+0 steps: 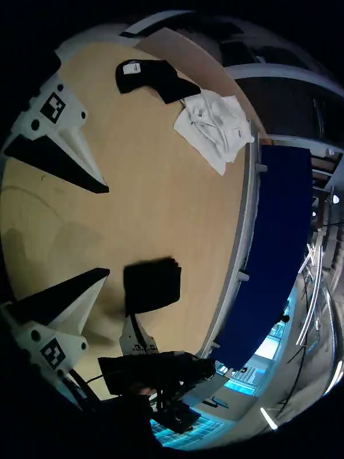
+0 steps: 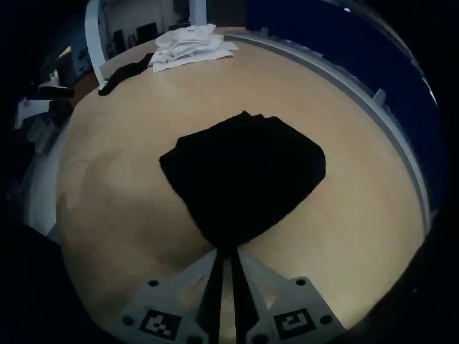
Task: Fold towel
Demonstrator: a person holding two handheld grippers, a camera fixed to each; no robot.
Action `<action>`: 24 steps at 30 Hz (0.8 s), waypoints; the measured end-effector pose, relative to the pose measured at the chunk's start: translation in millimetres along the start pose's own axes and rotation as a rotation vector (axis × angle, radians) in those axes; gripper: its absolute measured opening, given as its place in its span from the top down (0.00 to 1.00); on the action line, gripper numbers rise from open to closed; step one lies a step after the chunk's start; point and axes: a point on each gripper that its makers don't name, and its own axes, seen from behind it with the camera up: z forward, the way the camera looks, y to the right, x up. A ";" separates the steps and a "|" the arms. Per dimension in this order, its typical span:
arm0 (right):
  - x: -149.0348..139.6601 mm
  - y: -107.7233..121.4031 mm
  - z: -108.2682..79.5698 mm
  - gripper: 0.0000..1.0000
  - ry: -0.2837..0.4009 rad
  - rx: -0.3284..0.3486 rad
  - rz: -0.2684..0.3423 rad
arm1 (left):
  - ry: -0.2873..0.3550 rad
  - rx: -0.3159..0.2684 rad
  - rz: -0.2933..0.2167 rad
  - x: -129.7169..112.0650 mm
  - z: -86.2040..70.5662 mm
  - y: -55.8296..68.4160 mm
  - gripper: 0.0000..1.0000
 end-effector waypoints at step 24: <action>97.0 23.8 -68.7 0.95 0.151 -0.010 -0.049 | 0.039 -0.029 0.034 26.0 8.7 11.5 0.04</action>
